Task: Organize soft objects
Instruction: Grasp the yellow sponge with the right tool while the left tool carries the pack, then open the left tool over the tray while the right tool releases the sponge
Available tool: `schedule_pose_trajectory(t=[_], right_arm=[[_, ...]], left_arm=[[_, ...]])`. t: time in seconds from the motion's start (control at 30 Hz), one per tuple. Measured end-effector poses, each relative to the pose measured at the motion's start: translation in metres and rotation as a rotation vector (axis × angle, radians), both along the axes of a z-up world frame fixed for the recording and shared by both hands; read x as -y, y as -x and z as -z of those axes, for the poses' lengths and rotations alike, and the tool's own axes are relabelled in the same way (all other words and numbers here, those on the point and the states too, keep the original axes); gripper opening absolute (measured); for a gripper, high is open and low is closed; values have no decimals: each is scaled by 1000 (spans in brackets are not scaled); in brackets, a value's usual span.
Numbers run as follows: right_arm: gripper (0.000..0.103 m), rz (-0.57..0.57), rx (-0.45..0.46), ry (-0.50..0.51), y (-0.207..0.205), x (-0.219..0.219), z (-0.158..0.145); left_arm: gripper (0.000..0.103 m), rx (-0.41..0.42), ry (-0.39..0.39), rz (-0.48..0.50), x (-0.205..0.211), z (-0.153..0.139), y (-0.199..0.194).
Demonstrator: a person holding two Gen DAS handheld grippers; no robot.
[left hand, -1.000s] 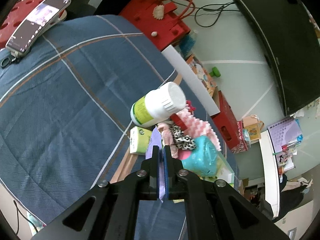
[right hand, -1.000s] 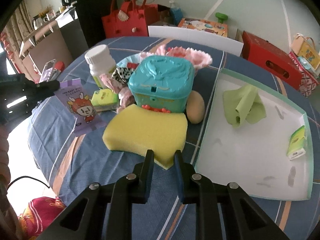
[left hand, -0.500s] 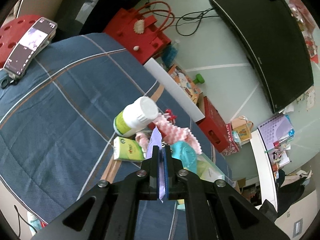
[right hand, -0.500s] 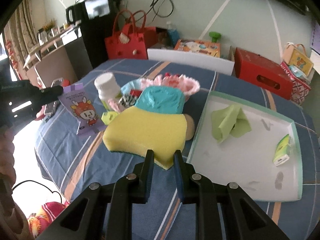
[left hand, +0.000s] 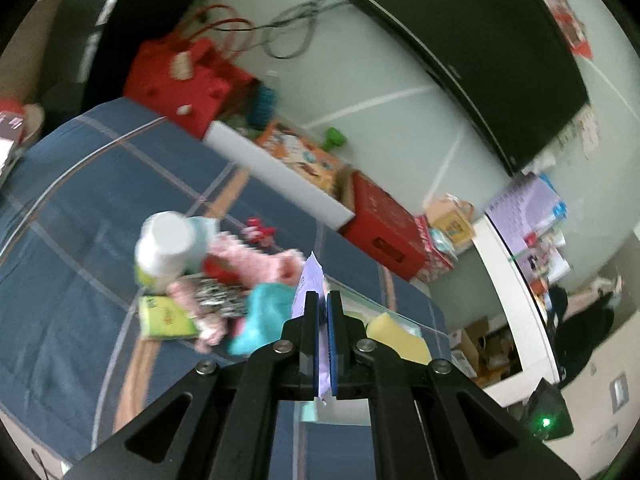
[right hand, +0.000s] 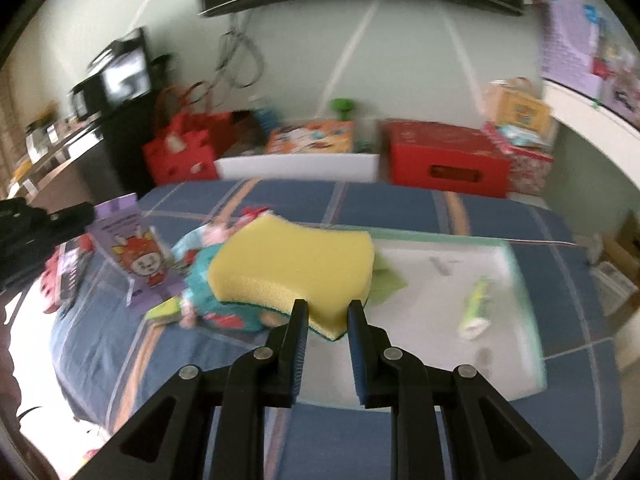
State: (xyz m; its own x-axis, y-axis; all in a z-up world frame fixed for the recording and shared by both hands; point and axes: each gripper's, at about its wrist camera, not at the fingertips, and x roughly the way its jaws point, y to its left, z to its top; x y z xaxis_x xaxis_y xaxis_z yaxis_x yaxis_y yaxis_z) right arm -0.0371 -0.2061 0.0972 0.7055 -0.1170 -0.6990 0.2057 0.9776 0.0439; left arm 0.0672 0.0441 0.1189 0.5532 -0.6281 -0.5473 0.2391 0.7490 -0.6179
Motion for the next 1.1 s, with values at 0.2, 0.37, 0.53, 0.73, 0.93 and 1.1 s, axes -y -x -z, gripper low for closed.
schedule_pose_trajectory(t=[0.2, 0.37, 0.53, 0.73, 0.93, 1.1], right_arm=[[21, 159, 27, 16, 3, 47, -18], [21, 260, 31, 13, 6, 81, -20], [21, 330, -3, -9, 12, 106, -3], [21, 353, -95, -37, 10, 121, 29], [21, 327, -186, -57, 4, 119, 57], [21, 323, -239, -77, 2, 117, 72]], left_arm=[[3, 55, -31, 131, 65, -19, -4], [3, 89, -62, 225, 116, -24, -2], [3, 87, -74, 295, 154, -11, 0], [3, 26, -87, 361, 182, 33, 1], [3, -119, -109, 359, 187, 87, -11], [3, -177, -211, 313, 182, 109, -13]])
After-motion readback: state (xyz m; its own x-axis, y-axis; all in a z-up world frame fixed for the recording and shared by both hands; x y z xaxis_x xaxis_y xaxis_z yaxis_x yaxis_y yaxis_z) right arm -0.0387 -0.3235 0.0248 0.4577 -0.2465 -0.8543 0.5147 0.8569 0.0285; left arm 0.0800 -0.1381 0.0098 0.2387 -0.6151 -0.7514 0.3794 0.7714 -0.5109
